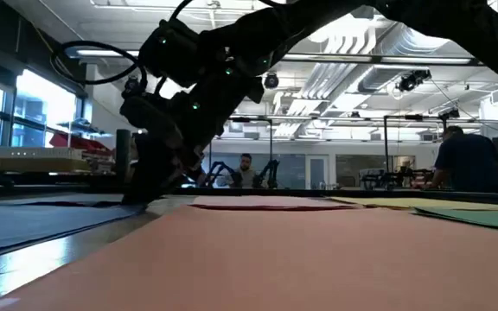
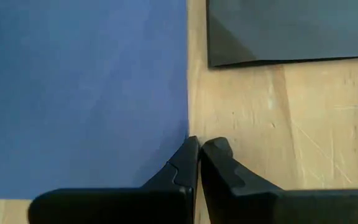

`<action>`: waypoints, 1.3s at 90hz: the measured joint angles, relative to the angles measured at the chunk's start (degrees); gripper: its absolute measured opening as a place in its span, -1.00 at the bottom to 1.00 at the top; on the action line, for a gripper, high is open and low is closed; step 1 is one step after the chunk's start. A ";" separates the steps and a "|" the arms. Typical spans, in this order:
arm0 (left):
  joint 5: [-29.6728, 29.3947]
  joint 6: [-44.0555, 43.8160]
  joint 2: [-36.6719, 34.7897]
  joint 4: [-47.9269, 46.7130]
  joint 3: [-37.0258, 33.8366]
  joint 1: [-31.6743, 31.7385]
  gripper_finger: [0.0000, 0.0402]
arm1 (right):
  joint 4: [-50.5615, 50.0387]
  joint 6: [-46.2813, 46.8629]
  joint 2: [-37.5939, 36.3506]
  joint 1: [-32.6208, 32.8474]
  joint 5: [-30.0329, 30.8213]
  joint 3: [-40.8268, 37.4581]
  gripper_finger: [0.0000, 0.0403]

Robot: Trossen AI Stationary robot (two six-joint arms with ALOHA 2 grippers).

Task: Organize paper
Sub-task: Adjust the colored papers

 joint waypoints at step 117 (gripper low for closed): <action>-28.10 -4.03 -9.53 -19.75 -8.57 8.66 -1.00 | 9.11 2.10 -29.34 8.50 7.00 -42.71 -1.00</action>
